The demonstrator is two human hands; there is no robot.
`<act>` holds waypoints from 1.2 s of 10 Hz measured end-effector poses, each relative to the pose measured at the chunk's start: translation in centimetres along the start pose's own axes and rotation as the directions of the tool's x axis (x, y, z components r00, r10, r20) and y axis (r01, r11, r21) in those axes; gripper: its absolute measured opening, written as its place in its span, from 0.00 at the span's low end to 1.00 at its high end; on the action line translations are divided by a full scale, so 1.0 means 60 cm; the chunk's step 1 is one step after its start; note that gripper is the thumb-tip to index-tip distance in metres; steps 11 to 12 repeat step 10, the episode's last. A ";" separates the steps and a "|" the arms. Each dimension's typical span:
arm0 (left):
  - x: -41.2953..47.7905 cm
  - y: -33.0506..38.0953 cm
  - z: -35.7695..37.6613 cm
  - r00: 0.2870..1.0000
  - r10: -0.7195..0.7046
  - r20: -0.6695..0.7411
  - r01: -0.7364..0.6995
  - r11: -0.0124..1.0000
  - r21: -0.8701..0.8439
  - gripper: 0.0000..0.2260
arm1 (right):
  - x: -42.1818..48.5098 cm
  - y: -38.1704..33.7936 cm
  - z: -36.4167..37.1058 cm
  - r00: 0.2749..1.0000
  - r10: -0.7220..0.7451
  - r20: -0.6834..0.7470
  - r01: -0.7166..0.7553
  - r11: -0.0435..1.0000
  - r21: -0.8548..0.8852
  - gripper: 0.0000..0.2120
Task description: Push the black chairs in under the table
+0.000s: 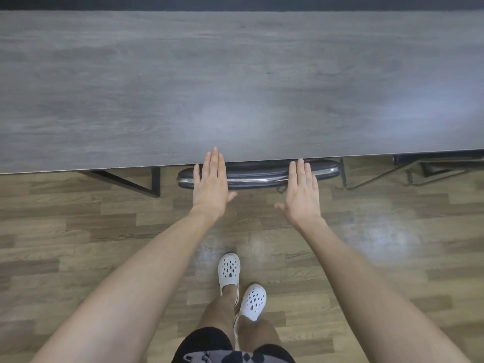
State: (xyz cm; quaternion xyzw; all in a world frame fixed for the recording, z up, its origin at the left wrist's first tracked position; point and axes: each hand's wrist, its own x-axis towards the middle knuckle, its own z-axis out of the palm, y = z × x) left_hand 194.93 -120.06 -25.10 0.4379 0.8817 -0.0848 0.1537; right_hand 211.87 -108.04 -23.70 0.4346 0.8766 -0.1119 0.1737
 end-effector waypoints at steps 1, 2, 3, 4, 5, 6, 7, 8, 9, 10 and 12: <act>-0.026 0.009 0.000 1.000 0.010 -0.004 -0.010 1.000 -0.007 0.49 | -0.030 0.008 0.001 1.000 -0.007 0.000 0.007 1.000 0.012 0.53; -0.061 0.021 0.002 1.000 0.021 -0.018 -0.022 0.999 -0.043 0.48 | -0.067 0.016 0.005 1.000 -0.012 0.002 0.012 0.999 0.041 0.52; -0.100 0.038 0.008 0.997 0.049 -0.056 -0.054 0.995 -0.084 0.45 | -0.104 0.020 0.010 1.000 -0.026 -0.009 0.027 0.998 0.053 0.48; -0.135 0.051 0.011 0.996 0.060 -0.069 -0.067 0.992 -0.104 0.44 | -0.131 0.023 0.013 0.998 -0.060 -0.003 0.060 0.996 0.068 0.44; -0.159 0.054 0.013 0.992 0.083 -0.092 -0.092 0.991 -0.094 0.43 | -0.146 0.023 0.012 0.996 -0.078 -0.036 0.082 0.990 0.113 0.42; -0.182 0.048 0.011 0.992 0.097 -0.085 -0.102 0.993 -0.054 0.43 | -0.165 0.016 0.009 0.995 -0.076 -0.060 0.083 0.989 0.121 0.40; -0.198 0.036 0.006 0.991 0.110 -0.083 -0.114 0.992 -0.050 0.42 | -0.183 0.010 0.009 0.996 -0.061 -0.063 0.069 0.990 0.123 0.40; -0.210 0.020 0.000 0.985 0.153 -0.079 -0.158 0.985 -0.070 0.39 | -0.188 0.006 0.002 0.999 -0.011 -0.039 0.017 0.988 0.157 0.41; -0.208 -0.013 -0.008 0.982 0.181 -0.048 -0.184 0.982 -0.052 0.38 | -0.187 -0.011 0.001 0.999 0.019 -0.038 -0.013 0.989 0.147 0.41; -0.190 -0.051 -0.018 0.981 0.191 -0.038 -0.192 0.980 -0.054 0.38 | -0.184 -0.037 0.003 0.998 0.047 -0.051 -0.039 0.989 0.140 0.41; -0.190 -0.051 -0.018 0.981 0.191 -0.038 -0.192 0.980 -0.054 0.38 | -0.184 -0.037 0.003 0.998 0.047 -0.051 -0.039 0.989 0.140 0.41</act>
